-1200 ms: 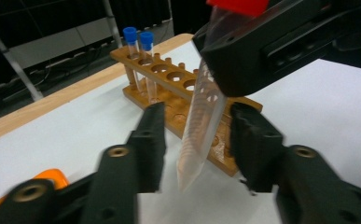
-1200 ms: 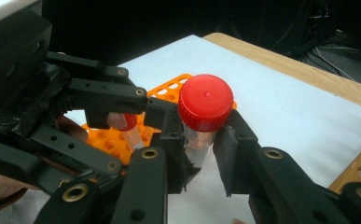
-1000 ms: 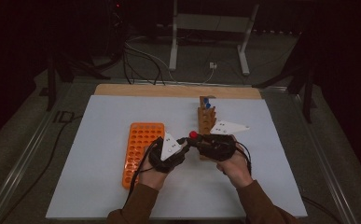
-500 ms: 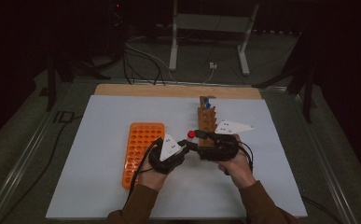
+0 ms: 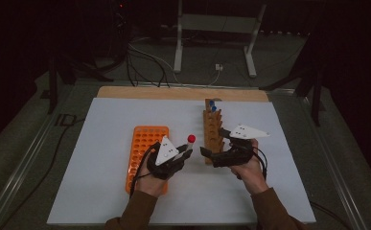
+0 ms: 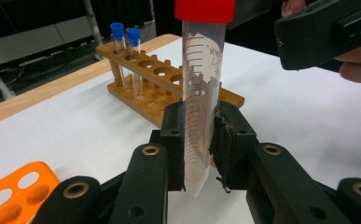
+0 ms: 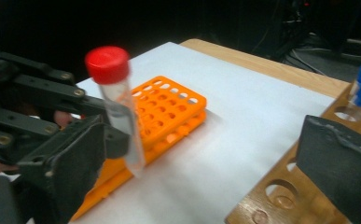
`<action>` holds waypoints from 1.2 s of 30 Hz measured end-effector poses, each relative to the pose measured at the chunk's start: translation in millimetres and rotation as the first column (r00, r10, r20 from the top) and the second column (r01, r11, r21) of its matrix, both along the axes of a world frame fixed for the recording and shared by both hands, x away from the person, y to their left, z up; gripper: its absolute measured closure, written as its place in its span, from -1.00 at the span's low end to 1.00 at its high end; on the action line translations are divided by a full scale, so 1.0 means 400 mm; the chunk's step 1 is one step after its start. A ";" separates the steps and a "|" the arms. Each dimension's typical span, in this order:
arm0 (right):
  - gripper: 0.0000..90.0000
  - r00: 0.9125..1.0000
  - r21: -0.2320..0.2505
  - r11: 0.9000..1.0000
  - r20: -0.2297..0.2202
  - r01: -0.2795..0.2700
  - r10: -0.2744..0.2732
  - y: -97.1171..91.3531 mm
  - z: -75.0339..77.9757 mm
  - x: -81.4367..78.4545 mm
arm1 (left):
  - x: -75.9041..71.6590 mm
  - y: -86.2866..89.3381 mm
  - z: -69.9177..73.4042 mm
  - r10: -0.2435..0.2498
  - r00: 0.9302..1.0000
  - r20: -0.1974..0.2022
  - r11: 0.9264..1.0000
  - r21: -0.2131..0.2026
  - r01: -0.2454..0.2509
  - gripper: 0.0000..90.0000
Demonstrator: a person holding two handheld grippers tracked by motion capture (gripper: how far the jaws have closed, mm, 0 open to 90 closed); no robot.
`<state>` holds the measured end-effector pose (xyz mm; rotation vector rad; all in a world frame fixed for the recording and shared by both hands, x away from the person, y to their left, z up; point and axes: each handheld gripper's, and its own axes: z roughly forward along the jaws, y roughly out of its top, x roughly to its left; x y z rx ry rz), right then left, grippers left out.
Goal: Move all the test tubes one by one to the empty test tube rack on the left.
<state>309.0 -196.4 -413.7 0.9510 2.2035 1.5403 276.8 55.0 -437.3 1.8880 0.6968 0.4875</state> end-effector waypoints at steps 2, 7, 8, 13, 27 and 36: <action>-1.00 1.000 0.008 1.000 0.000 0.007 -0.007 -0.007 -0.002 0.000 | -0.002 0.011 -0.001 -0.007 1.000 -0.005 1.000 -0.004 0.007 0.68; -1.00 1.000 0.012 1.000 -0.001 0.026 -0.026 -0.026 -0.006 -0.001 | -0.012 0.043 -0.004 -0.015 1.000 -0.015 1.000 -0.016 0.015 0.68; -1.00 1.000 0.013 1.000 -0.002 0.028 -0.028 -0.029 -0.007 -0.001 | -0.015 0.049 -0.004 -0.017 1.000 -0.014 1.000 -0.021 0.016 0.68; -1.00 0.999 0.012 0.999 -0.006 0.036 -0.036 -0.040 -0.013 -0.002 | -0.031 0.083 -0.010 -0.017 1.000 -0.015 1.000 -0.026 0.017 0.68; -1.00 0.999 0.018 0.999 -0.009 0.051 -0.051 -0.055 -0.016 -0.006 | -0.066 0.139 -0.037 -0.002 1.000 -0.019 1.000 -0.021 0.001 0.68; -1.00 0.999 0.021 0.998 -0.008 0.052 -0.052 -0.063 -0.015 -0.009 | -0.072 0.160 -0.061 0.032 0.999 -0.019 0.999 0.001 -0.032 0.68</action>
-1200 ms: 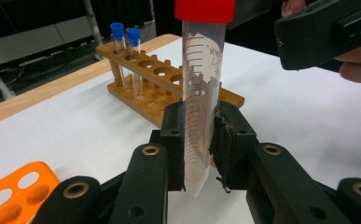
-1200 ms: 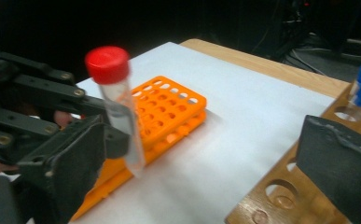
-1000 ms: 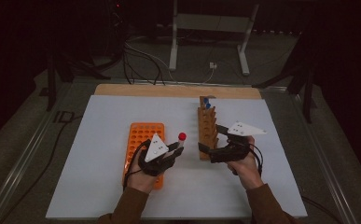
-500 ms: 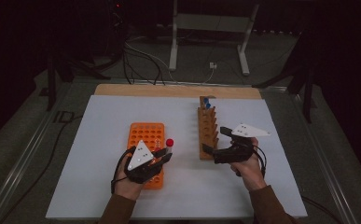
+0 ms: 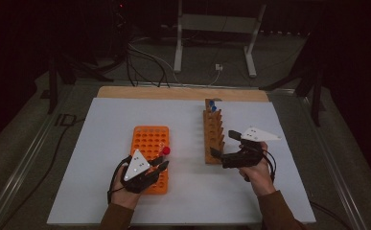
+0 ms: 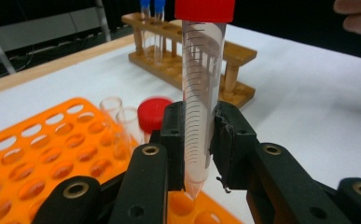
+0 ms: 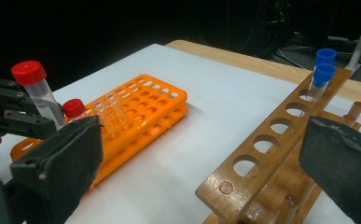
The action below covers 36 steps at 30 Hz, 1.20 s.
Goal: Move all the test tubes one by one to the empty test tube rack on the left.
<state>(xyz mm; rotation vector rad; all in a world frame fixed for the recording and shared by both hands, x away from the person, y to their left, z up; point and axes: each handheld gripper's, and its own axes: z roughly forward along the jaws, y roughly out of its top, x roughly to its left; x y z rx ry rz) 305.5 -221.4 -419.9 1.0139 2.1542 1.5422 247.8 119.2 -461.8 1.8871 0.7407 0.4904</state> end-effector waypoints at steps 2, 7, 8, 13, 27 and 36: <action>-1.00 1.000 0.002 1.000 0.001 0.000 0.000 -0.001 0.000 -0.001 | -0.002 0.004 -0.006 0.005 1.000 -0.006 1.000 0.006 -0.005 0.68; -1.00 1.000 0.000 1.000 0.004 -0.001 0.001 -0.002 0.000 -0.001 | -0.004 0.014 -0.021 0.016 1.000 -0.020 0.999 0.046 -0.015 0.68; -1.00 1.000 -0.001 1.000 0.002 -0.002 0.002 -0.002 0.000 -0.001 | -0.004 0.015 -0.025 0.019 0.999 -0.026 0.998 0.053 -0.017 0.68; -1.00 1.000 -0.004 1.000 0.002 -0.005 0.005 0.000 -0.002 -0.001 | 0.000 0.009 -0.039 0.024 0.998 -0.050 0.996 0.089 -0.020 0.68; -1.00 1.000 -0.009 1.000 -0.002 -0.014 0.014 0.001 -0.005 -0.001 | 0.006 -0.008 -0.063 0.051 0.993 -0.107 0.986 0.166 -0.033 0.68; -1.00 1.000 -0.016 1.000 -0.010 -0.023 0.023 0.008 -0.011 -0.002 | 0.006 -0.009 -0.063 0.054 0.991 -0.125 0.984 0.178 -0.031 0.68</action>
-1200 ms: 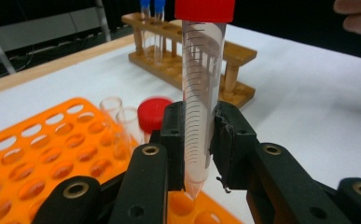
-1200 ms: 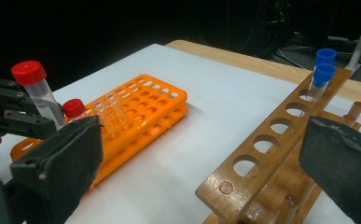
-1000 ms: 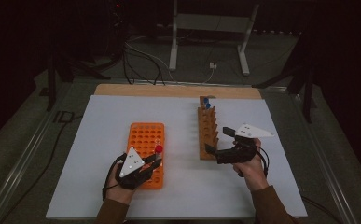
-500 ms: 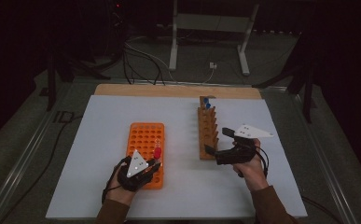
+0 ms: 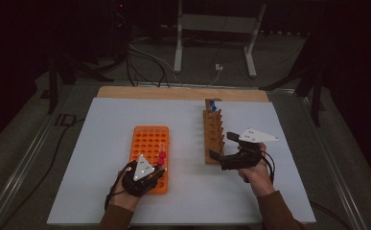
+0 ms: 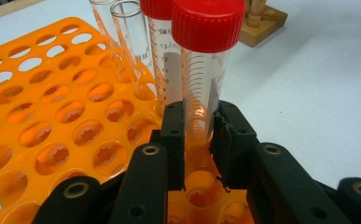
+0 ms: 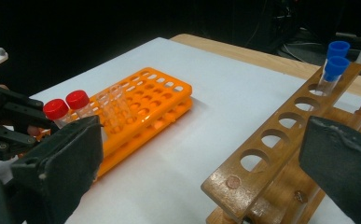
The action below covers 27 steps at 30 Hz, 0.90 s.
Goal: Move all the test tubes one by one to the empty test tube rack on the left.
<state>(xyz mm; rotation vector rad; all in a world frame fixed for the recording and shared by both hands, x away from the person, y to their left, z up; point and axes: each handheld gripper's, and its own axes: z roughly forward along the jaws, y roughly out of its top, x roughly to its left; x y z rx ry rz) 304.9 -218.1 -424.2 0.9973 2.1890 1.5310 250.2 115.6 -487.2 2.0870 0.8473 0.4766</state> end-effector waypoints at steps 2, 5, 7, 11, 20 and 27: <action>-1.00 1.000 -0.003 1.000 -0.001 -0.003 0.003 0.002 -0.002 0.000 | 0.000 0.001 0.000 -0.003 1.000 -0.002 1.000 -0.001 0.003 0.67; -1.00 1.000 -0.003 1.000 -0.003 -0.005 0.005 0.005 -0.003 0.000 | 0.000 0.003 0.000 -0.001 1.000 -0.007 1.000 -0.007 0.001 0.61; -1.00 1.000 -0.003 1.000 -0.004 -0.006 0.006 0.005 -0.003 0.000 | -0.001 0.004 0.000 -0.004 1.000 -0.008 1.000 -0.008 0.004 0.53; -1.00 1.000 -0.004 1.000 -0.005 -0.006 0.006 0.006 -0.005 0.001 | -0.004 0.008 0.008 -0.012 1.000 0.002 1.000 -0.021 0.012 0.44; -1.00 1.000 0.000 1.000 -0.006 -0.002 0.002 0.003 -0.006 0.004 | -0.010 0.034 0.028 -0.009 1.000 0.024 0.995 -0.095 0.011 0.14; -1.00 1.000 0.000 1.000 -0.004 0.001 -0.001 0.003 -0.006 0.006 | -0.011 0.063 0.043 0.001 0.999 0.046 0.985 -0.173 0.007 -0.04</action>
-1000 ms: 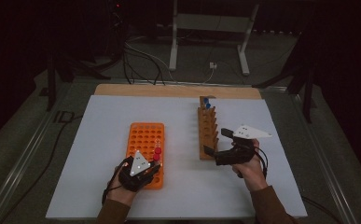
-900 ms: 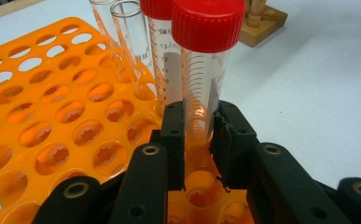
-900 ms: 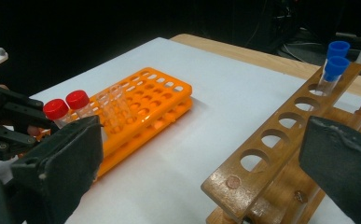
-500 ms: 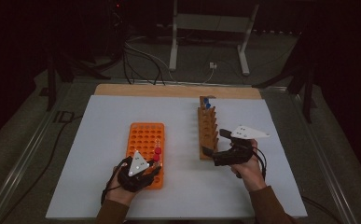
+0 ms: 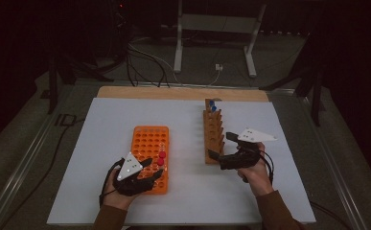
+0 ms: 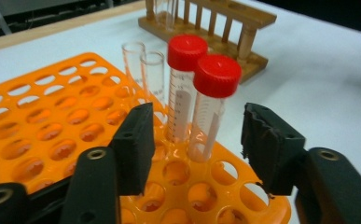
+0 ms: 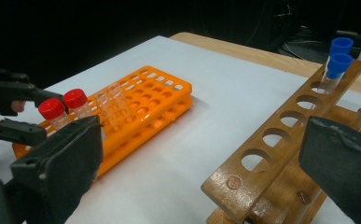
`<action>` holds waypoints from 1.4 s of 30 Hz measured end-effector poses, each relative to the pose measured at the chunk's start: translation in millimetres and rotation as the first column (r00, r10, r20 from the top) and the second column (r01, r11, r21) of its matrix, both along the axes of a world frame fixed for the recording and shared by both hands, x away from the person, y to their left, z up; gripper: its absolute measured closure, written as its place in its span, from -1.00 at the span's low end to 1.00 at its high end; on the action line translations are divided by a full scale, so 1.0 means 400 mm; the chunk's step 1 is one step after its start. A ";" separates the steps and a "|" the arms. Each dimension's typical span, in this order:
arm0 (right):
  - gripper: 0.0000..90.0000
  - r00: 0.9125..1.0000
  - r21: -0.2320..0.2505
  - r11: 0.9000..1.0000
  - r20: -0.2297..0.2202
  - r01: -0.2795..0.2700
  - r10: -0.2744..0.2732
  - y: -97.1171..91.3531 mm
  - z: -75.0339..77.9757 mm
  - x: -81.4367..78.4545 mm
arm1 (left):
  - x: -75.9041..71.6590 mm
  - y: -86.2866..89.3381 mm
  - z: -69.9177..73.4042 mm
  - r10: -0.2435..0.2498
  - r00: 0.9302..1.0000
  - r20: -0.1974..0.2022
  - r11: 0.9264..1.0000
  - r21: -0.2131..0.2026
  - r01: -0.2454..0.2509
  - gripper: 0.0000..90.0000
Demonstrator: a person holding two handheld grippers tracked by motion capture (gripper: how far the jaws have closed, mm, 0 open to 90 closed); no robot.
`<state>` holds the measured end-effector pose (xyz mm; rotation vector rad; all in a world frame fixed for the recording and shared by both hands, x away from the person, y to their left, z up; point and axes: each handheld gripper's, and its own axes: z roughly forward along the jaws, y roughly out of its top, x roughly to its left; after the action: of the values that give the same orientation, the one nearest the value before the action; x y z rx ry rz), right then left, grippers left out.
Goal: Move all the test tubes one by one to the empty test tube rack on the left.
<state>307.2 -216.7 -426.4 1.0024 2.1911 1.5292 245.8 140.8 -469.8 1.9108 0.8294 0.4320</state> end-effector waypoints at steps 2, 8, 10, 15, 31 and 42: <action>-1.00 1.000 -0.001 1.000 0.000 0.001 -0.001 0.000 0.001 0.001 | 0.002 0.009 0.003 0.005 1.000 0.000 1.000 -0.023 -0.005 -0.07; -1.00 1.000 0.005 1.000 0.007 0.013 -0.013 -0.003 0.007 0.006 | 0.008 0.030 0.007 0.029 1.000 0.012 0.997 -0.068 -0.028 -0.21; -1.00 1.000 0.005 1.000 0.011 0.018 -0.018 -0.004 0.011 0.009 | 0.009 0.034 0.010 0.042 0.999 0.018 0.996 -0.078 -0.040 -0.30; -1.00 0.999 -0.009 1.000 0.020 0.027 -0.026 0.003 0.025 0.024 | 0.010 0.039 0.014 0.068 0.997 0.028 0.994 -0.085 -0.065 -0.42; -0.93 0.991 -0.076 0.989 0.042 0.129 -0.126 0.031 0.051 0.147 | 0.013 0.059 0.025 0.187 0.981 0.049 0.978 -0.107 -0.181 -0.99; -0.65 0.976 -0.102 0.972 -0.020 0.213 -0.216 0.033 0.014 0.254 | 0.016 0.060 0.018 0.191 0.981 0.038 0.977 -0.105 -0.186 -0.99</action>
<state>408.9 -203.7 -421.0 1.1940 2.0778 1.3040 252.1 164.7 -462.5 1.7289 0.9872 0.5386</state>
